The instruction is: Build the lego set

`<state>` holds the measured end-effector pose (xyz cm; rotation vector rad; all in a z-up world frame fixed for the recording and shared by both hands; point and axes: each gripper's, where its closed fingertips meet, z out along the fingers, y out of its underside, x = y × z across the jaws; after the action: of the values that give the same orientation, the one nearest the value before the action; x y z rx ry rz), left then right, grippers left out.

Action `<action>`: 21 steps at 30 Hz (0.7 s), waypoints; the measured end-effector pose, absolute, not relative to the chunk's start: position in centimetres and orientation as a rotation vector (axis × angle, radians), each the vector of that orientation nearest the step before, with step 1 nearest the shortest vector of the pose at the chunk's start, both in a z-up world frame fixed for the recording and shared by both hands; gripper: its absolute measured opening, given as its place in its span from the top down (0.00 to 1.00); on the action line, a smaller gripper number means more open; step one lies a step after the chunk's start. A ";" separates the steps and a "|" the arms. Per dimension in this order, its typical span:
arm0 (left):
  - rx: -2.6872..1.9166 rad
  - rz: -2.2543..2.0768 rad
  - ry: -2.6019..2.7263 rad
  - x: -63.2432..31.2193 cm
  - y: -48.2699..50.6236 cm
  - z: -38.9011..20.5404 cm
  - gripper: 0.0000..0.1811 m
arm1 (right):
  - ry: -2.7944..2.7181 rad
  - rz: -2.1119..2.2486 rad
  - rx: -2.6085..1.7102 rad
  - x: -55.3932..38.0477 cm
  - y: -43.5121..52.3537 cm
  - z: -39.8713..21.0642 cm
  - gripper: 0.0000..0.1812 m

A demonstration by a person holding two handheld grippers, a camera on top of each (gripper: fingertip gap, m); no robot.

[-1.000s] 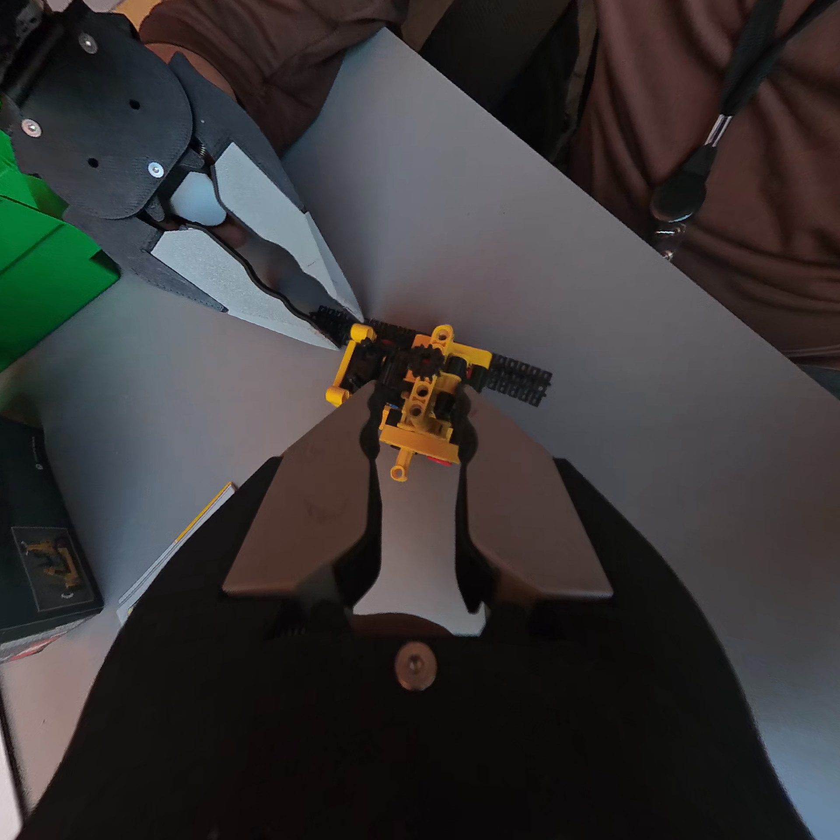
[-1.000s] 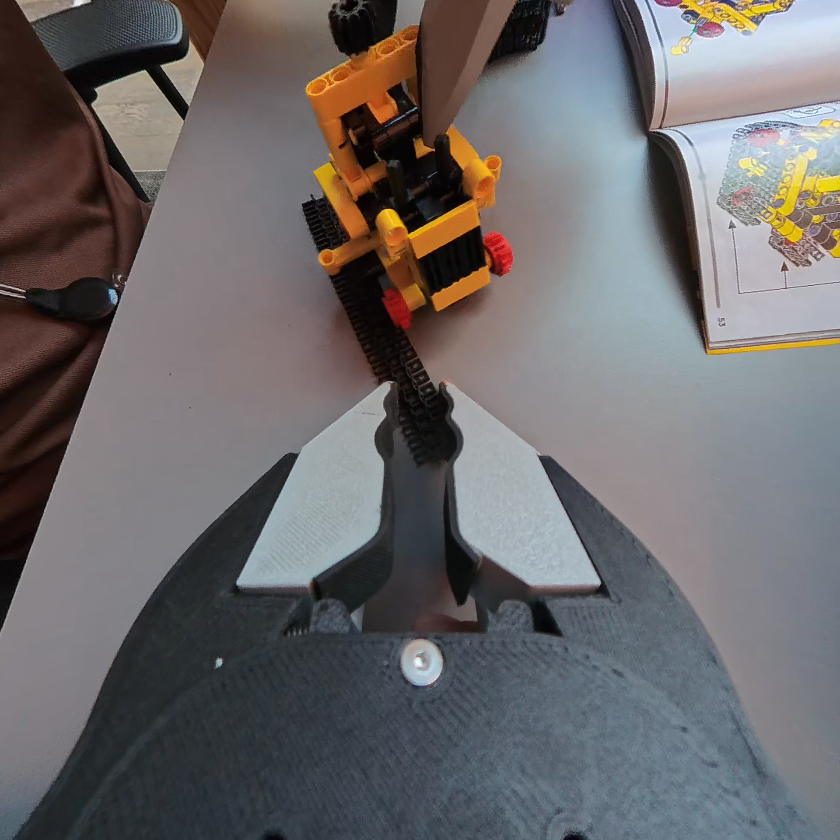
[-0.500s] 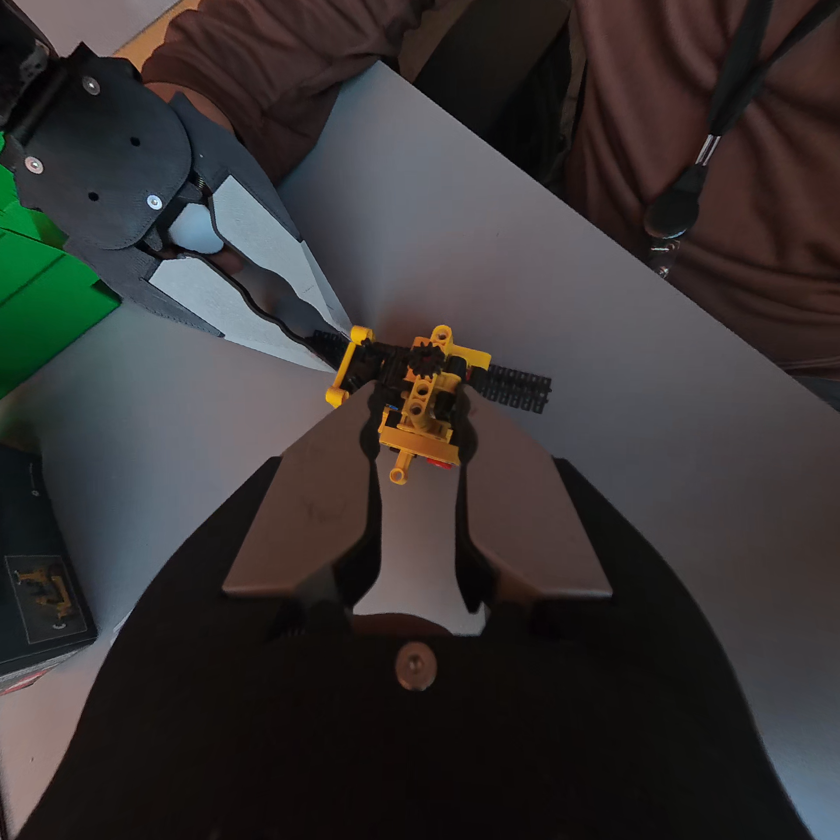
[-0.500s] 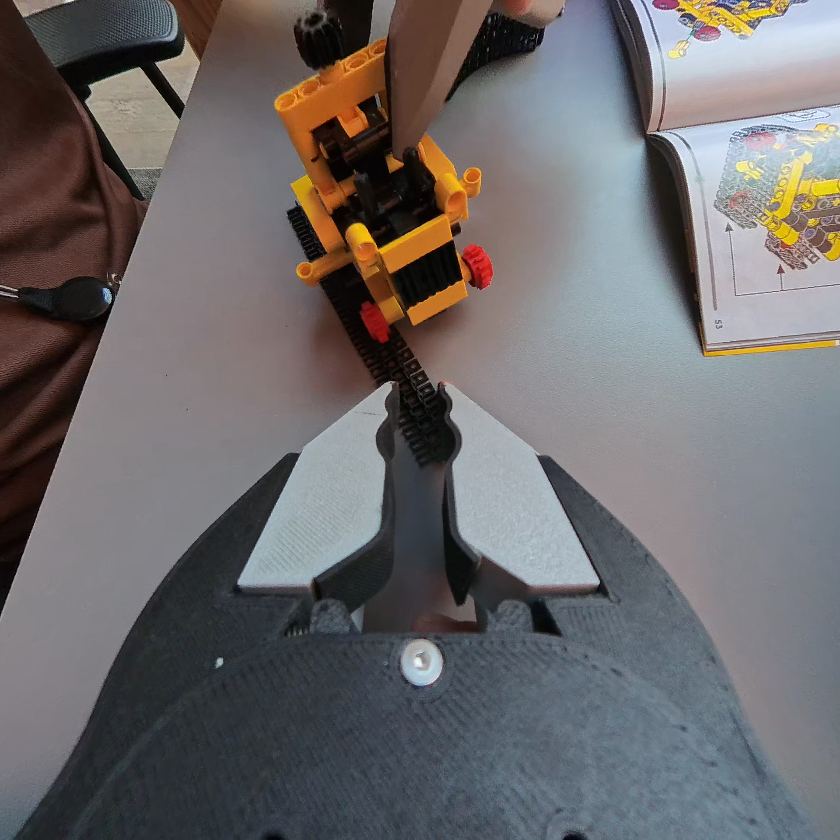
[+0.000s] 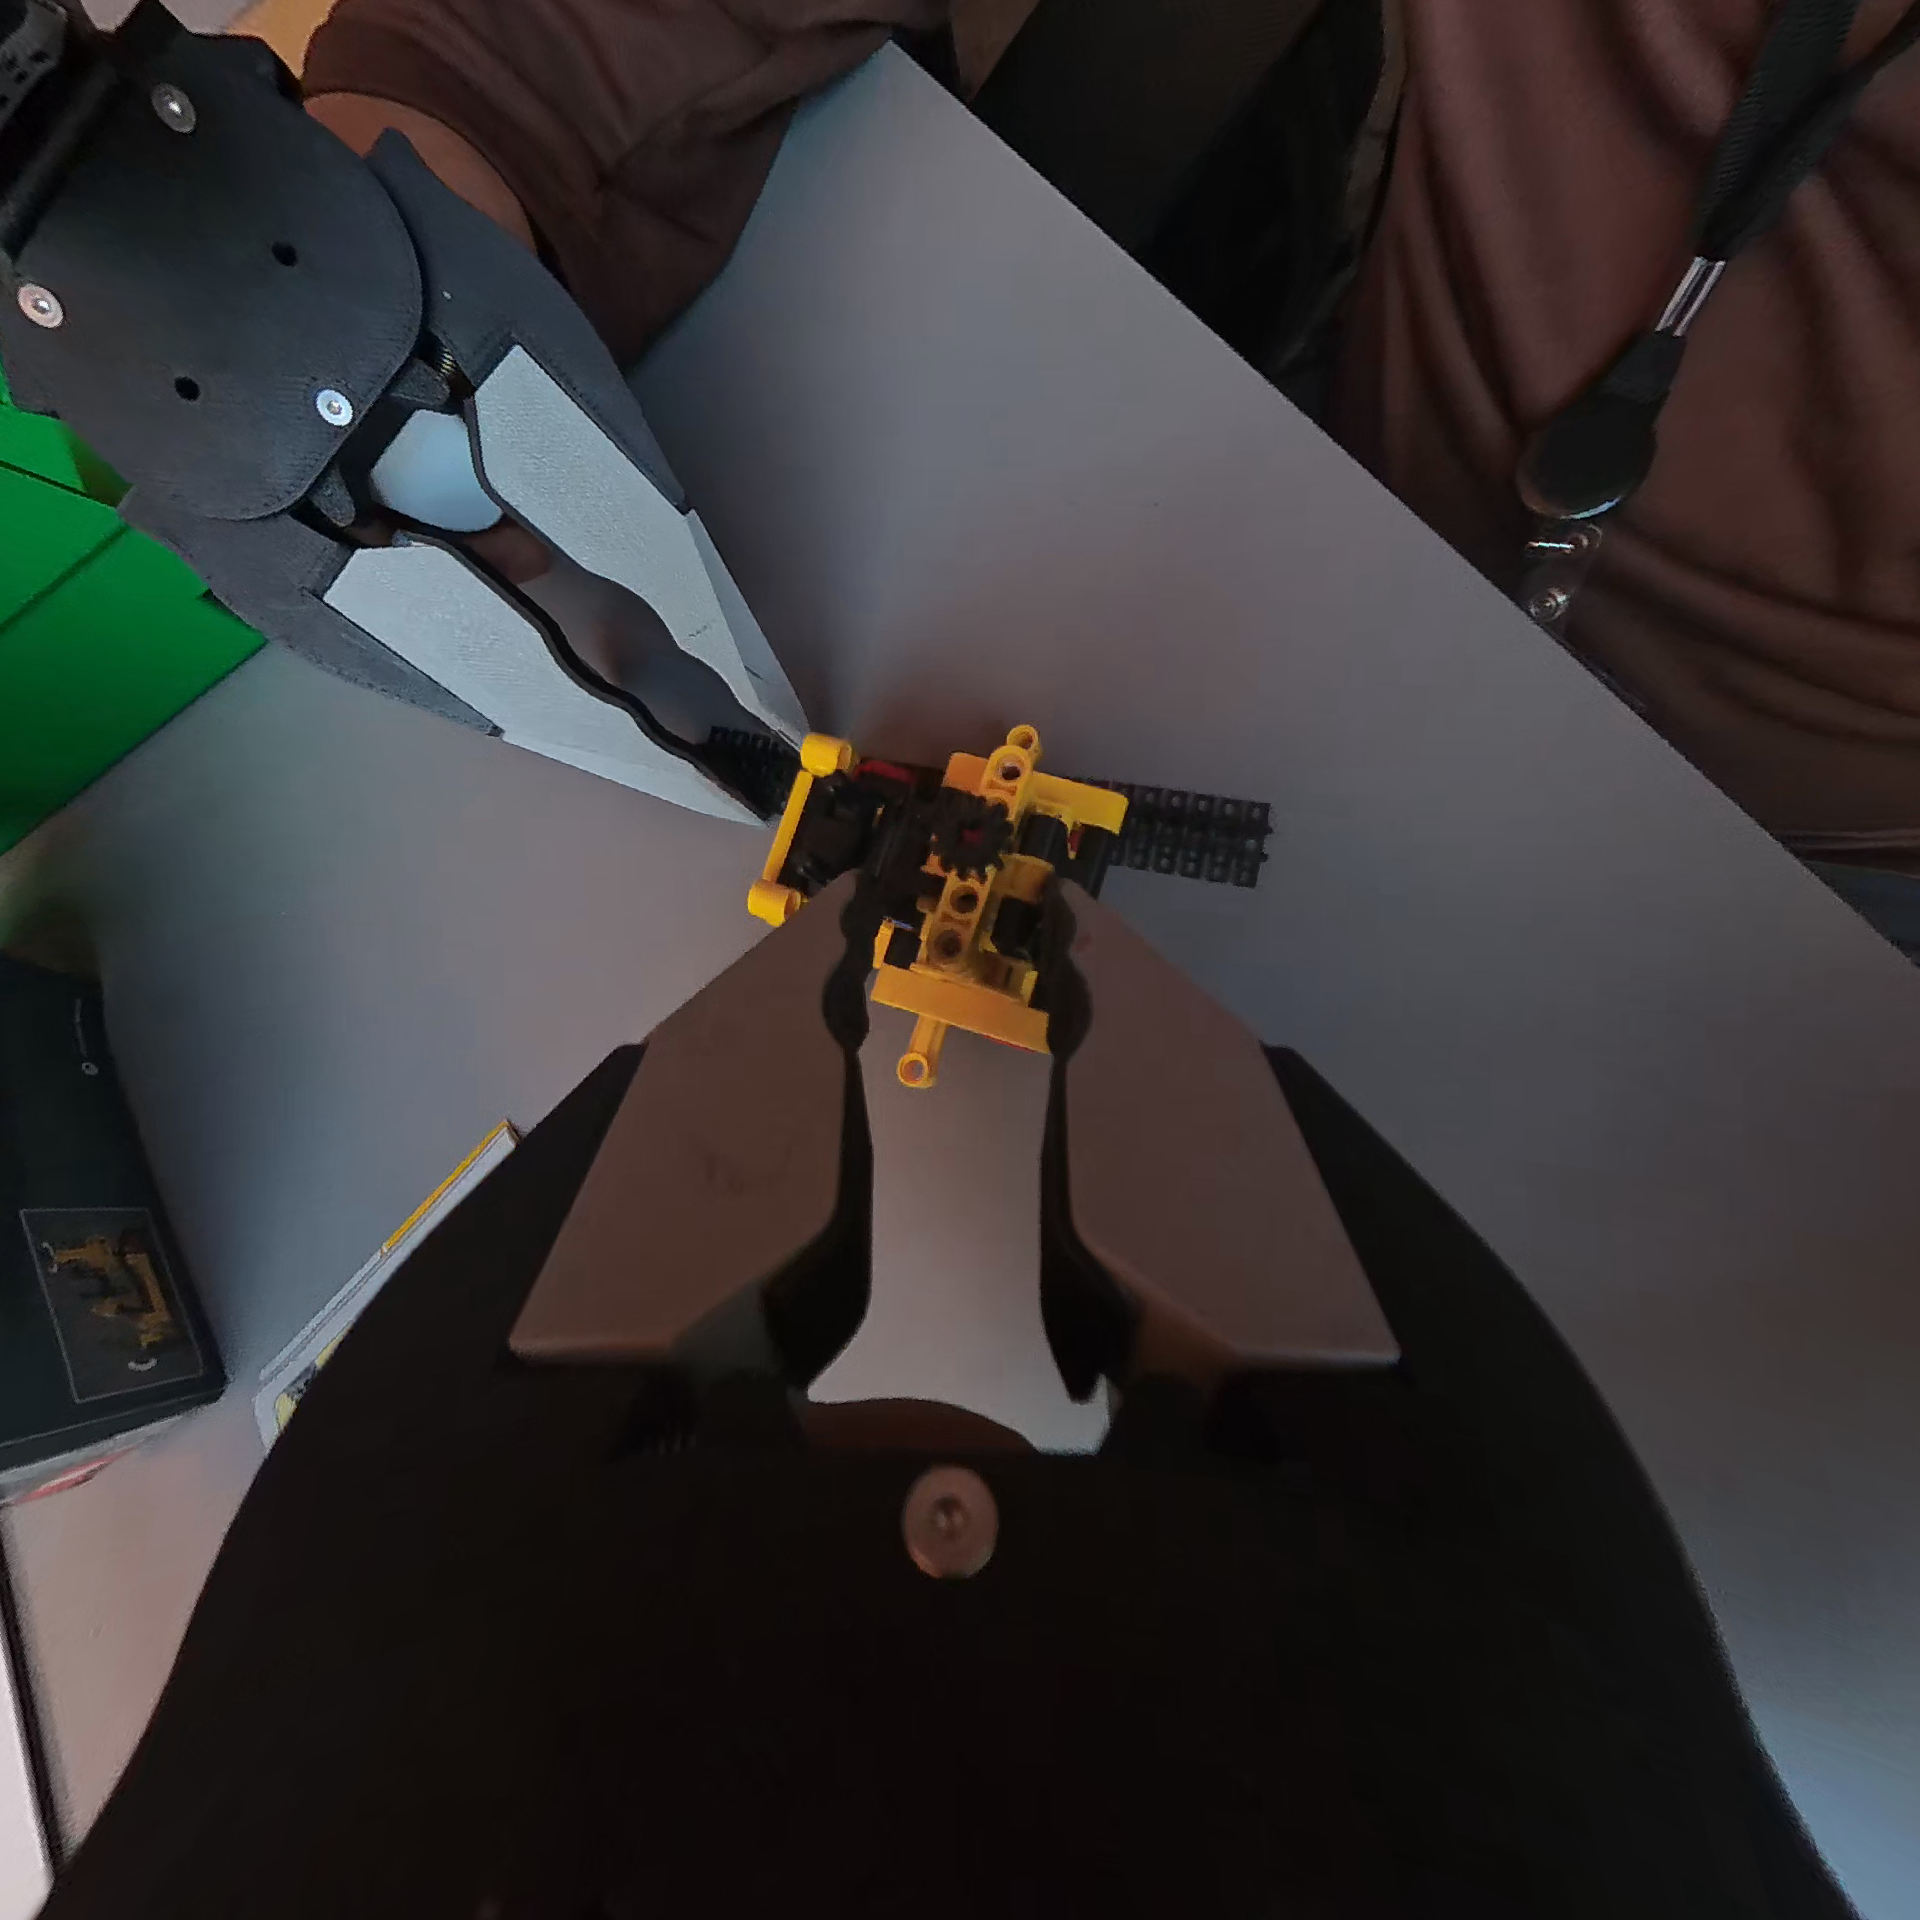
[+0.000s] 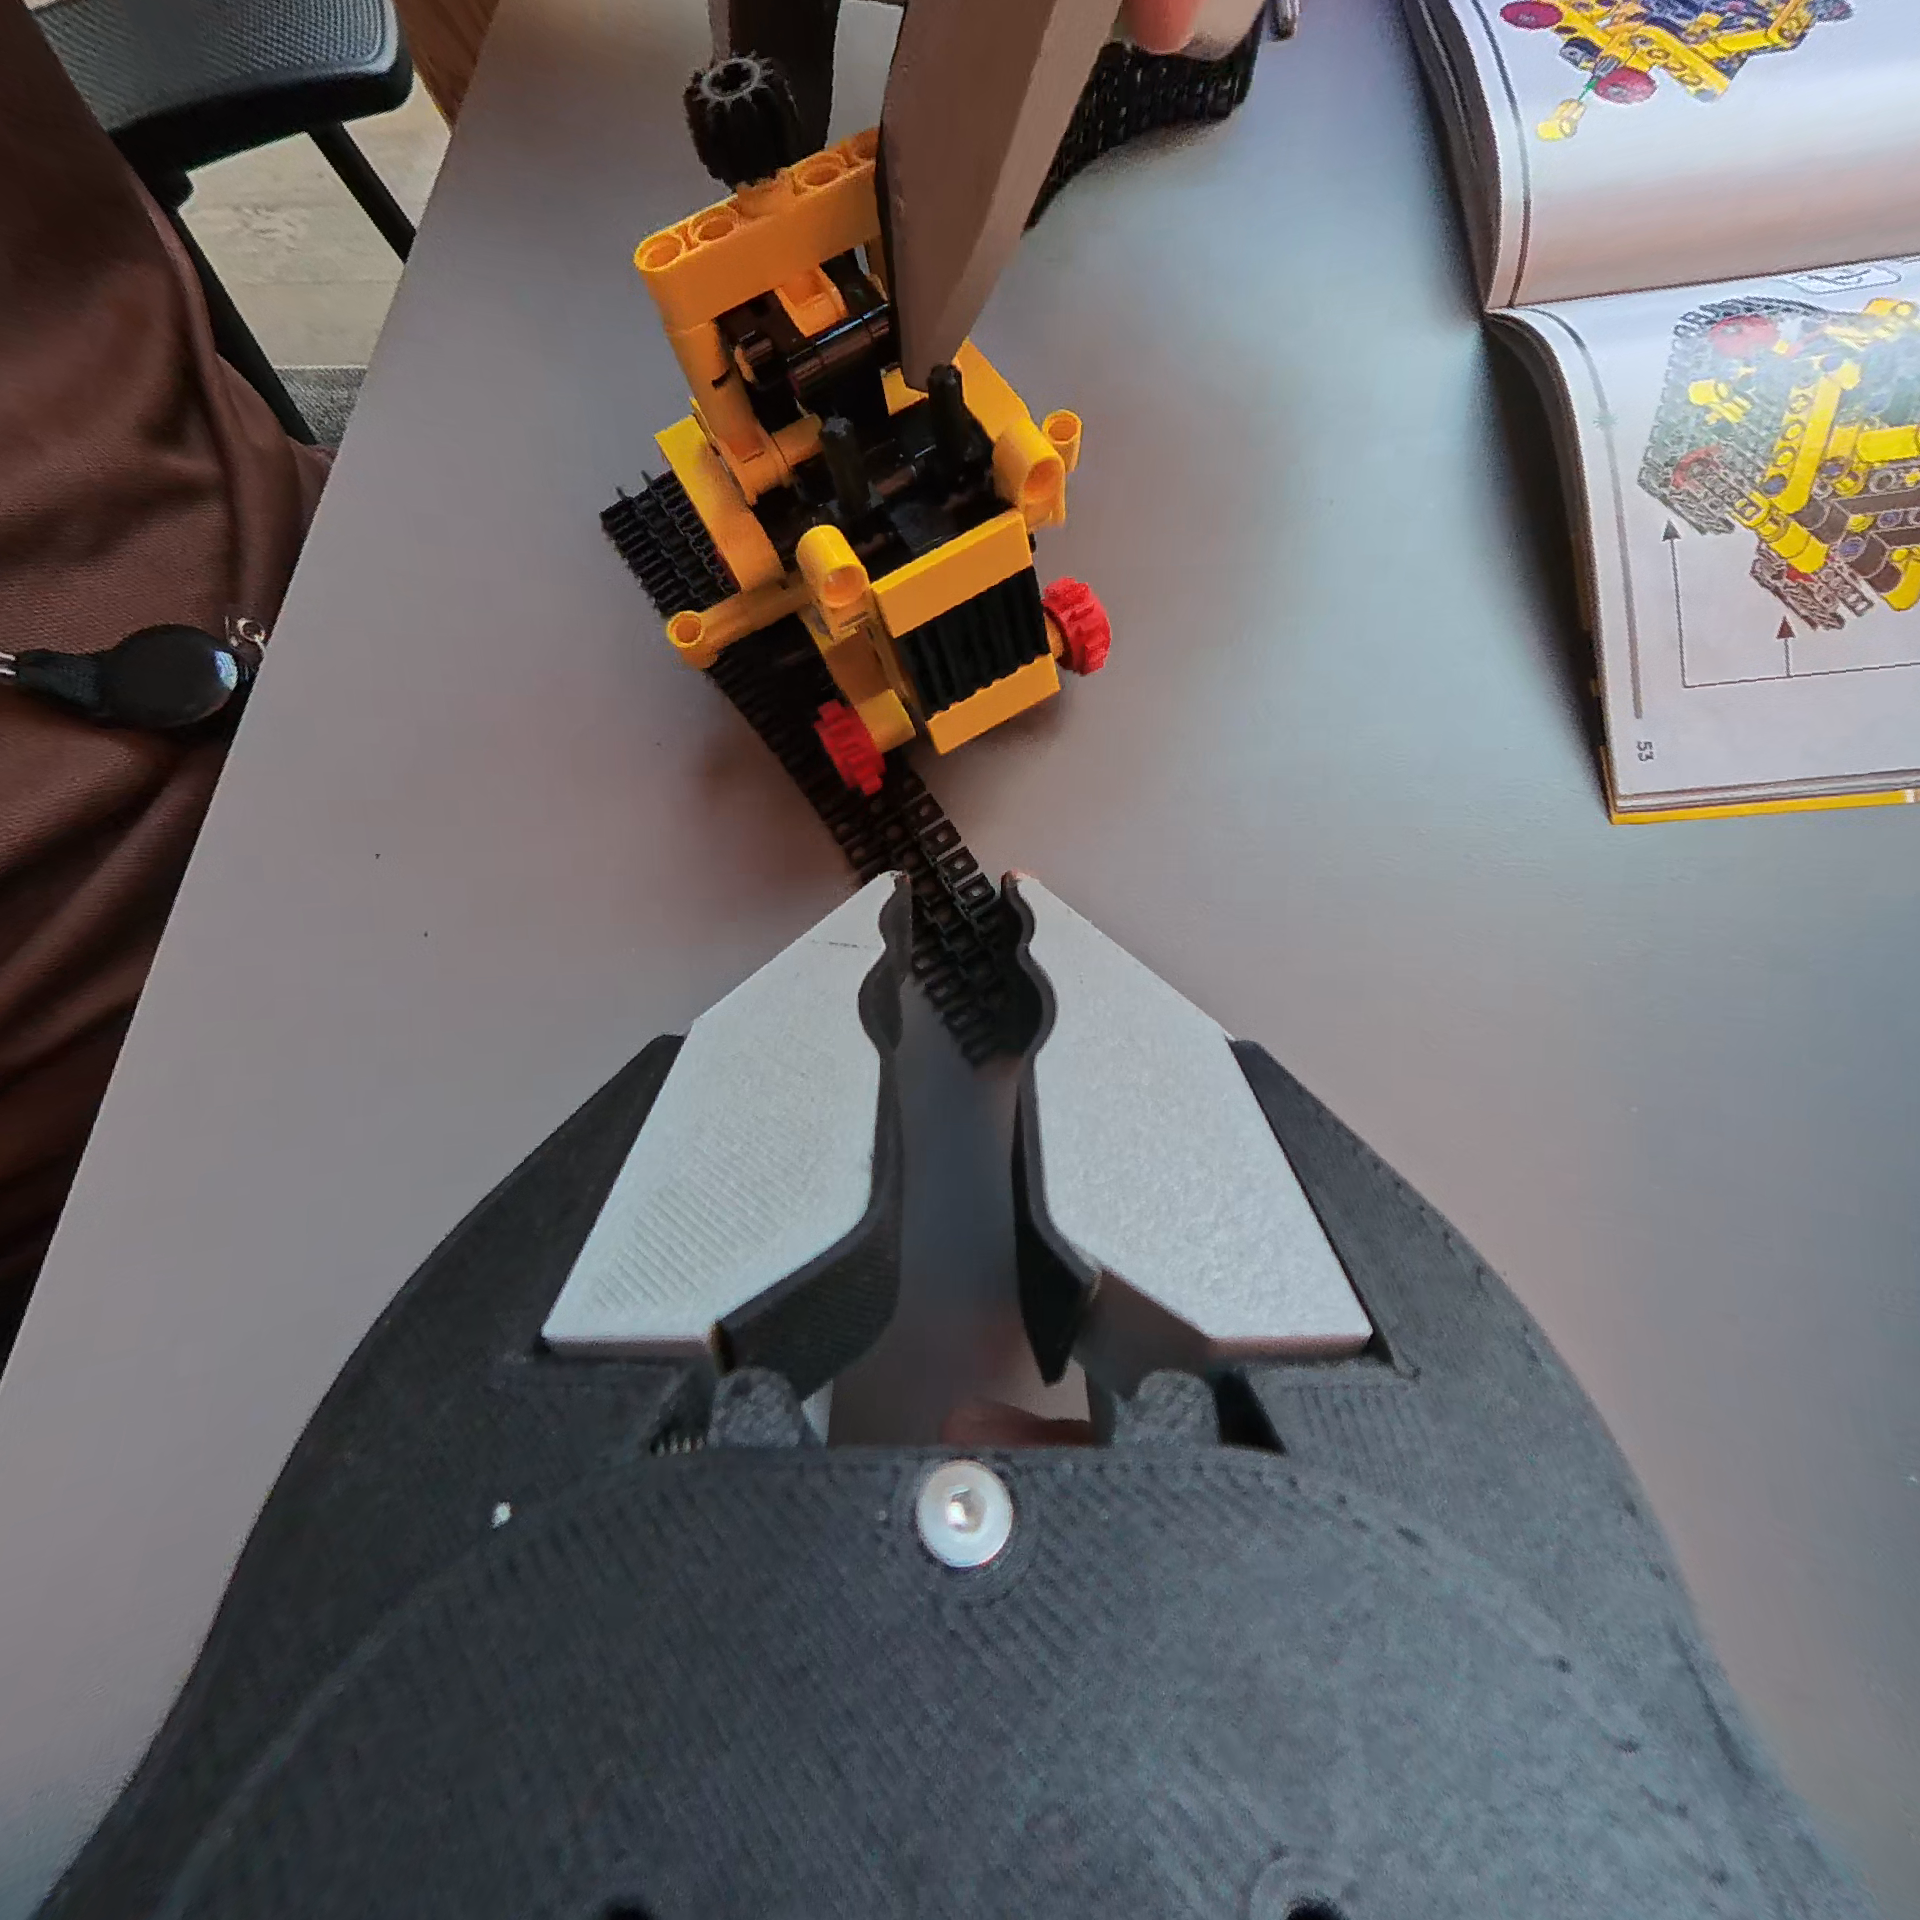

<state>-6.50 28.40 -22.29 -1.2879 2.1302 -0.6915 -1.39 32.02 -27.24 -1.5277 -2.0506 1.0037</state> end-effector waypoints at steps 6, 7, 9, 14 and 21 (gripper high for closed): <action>-1.325 -0.682 2.092 -6.4 27.9 -21.8 0.84 | -2.053 0.999 -1.527 -1.5 31.9 -27.2 0.92; -1.341 -0.666 2.089 -6.3 28.0 -21.8 0.84 | -2.053 0.997 -1.526 -1.5 31.9 -27.2 0.92; -1.388 -0.628 2.072 -6.2 28.4 -22.0 0.84 | -2.055 0.989 -1.526 -1.5 31.9 -27.3 0.92; -1.448 -0.649 2.026 -6.3 28.0 -22.1 0.84 | -2.055 0.986 -1.523 -1.6 31.9 -27.3 0.92; -1.456 -0.641 1.993 -5.6 27.7 -21.9 0.84 | -2.059 0.982 -1.525 -1.6 31.8 -27.3 0.91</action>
<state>-5.56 27.71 -21.92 -1.4564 1.9929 -0.6409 -1.56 31.81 -27.26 -1.5254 -2.0588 0.9819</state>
